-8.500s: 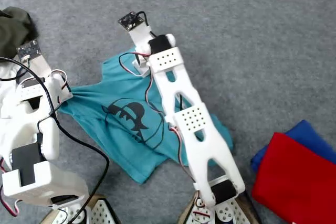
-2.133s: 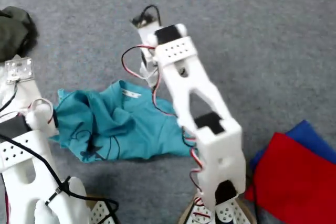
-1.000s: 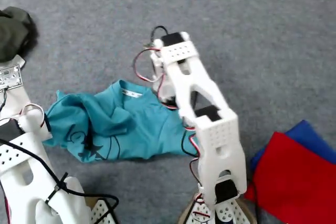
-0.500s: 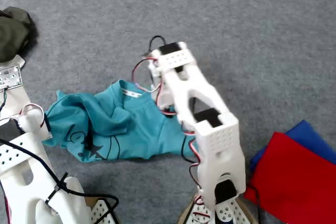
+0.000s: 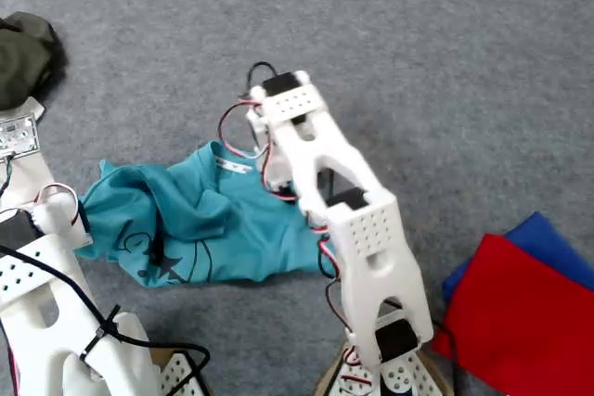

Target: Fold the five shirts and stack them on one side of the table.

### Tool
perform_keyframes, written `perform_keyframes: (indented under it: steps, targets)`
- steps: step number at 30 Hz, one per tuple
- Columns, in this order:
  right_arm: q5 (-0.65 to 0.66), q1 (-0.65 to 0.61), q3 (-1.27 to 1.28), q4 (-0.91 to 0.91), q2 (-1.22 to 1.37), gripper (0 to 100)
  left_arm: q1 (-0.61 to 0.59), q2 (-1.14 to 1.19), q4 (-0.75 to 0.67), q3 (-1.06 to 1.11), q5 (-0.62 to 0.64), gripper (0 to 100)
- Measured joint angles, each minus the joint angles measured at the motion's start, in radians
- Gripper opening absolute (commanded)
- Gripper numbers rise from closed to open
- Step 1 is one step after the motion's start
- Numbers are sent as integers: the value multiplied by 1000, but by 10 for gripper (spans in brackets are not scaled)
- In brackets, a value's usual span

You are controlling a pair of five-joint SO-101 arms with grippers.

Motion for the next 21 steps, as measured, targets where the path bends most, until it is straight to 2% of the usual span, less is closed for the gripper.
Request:
perform_keyframes:
  steps: [4,11,16,21]
  targets:
    - [0,37,60,8,-29,9,0,0,0,0,0,20]
    - [0,92,376,-11,-209,9,0,0,-8,3,-31,20]
    - [32,199,644,-68,-399,9,6,0,-101,77,-83,20]
    - [95,333,928,-120,-591,9,75,0,-167,176,-124,20]
